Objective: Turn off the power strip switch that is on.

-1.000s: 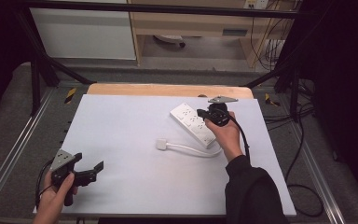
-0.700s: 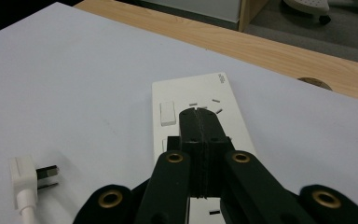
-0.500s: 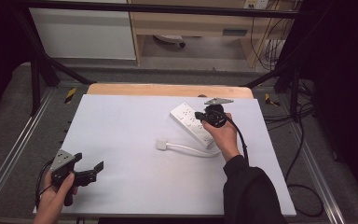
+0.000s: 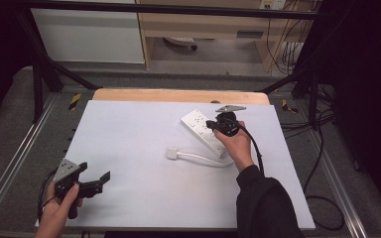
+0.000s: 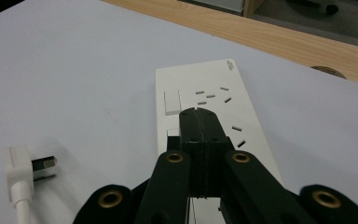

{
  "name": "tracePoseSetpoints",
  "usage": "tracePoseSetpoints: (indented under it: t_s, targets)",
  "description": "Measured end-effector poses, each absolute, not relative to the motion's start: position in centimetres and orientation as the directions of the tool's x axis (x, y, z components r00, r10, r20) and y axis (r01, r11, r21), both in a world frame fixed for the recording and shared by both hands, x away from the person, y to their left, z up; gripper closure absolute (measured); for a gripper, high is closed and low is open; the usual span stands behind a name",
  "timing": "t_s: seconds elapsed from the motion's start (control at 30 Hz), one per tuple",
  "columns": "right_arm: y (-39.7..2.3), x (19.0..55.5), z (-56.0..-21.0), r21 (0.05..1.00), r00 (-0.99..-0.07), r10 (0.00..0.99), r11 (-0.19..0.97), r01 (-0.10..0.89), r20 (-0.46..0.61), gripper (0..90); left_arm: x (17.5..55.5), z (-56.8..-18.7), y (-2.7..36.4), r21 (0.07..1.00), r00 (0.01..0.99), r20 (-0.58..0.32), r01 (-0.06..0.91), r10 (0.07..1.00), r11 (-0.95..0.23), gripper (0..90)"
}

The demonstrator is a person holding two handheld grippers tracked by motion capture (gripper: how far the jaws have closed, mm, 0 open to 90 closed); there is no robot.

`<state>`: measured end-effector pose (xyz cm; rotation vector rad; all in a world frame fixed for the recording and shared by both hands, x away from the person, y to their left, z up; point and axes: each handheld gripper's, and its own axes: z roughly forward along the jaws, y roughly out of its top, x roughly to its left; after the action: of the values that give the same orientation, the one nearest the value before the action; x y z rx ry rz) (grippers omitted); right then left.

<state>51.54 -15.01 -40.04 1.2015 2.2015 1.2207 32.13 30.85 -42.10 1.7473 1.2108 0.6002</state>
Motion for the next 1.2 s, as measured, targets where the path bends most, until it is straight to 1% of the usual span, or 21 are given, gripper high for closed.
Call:
tracePoseSetpoints:
  t_s: [0.5,1.2]
  targets:
    - [-14.7,51.7,-40.6,0.806,-0.576,0.812,0.281,0.521,0.089,90.0,32.1,-42.1,30.8,0.872,0.406,-0.094,0.474,0.909,-0.122,6.2]
    - [-14.9,51.4,-42.5,0.78,-0.574,0.813,0.296,0.551,0.097,90.0,32.1,-42.1,30.8,0.869,0.407,-0.093,0.478,0.908,-0.125,6.2]
